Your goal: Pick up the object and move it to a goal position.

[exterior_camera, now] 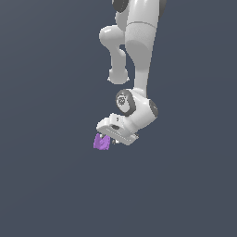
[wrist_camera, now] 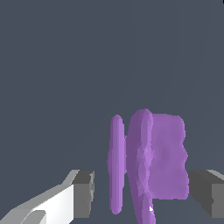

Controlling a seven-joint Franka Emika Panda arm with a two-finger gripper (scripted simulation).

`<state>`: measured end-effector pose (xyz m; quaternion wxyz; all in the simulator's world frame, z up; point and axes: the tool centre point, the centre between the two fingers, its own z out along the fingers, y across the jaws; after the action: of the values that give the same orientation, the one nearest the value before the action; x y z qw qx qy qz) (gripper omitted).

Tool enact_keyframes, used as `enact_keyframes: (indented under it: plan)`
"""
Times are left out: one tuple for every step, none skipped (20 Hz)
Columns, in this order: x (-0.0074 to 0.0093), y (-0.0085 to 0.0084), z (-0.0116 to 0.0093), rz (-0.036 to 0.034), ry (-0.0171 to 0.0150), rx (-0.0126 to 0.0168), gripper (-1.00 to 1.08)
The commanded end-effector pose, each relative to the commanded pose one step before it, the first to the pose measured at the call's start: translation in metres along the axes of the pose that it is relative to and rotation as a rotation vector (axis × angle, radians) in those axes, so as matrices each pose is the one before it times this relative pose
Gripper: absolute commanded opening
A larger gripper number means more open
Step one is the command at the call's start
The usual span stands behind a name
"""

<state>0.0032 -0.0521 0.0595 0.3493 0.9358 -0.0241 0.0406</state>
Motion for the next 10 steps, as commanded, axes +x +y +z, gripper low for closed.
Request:
enact_keyframes:
  plan:
    - [0.00015, -0.00012, 0.0035, -0.00011, 0.00122, 0.00031, 0.68]
    - [0.0, 0.0, 0.0, 0.0, 0.0, 0.0, -1.0]
    - [0.0, 0.0, 0.0, 0.0, 0.0, 0.0, -1.0]
    - [0.0, 0.0, 0.0, 0.0, 0.0, 0.0, -1.0]
    - [0.0, 0.0, 0.0, 0.0, 0.0, 0.0, -1.0]
    - [0.0, 0.0, 0.0, 0.0, 0.0, 0.0, -1.0]
    - [0.0, 0.0, 0.0, 0.0, 0.0, 0.0, -1.0]
    - [0.0, 0.0, 0.0, 0.0, 0.0, 0.0, -1.0]
    - [0.0, 0.0, 0.0, 0.0, 0.0, 0.0, -1.0]
    - [0.0, 0.0, 0.0, 0.0, 0.0, 0.0, -1.0]
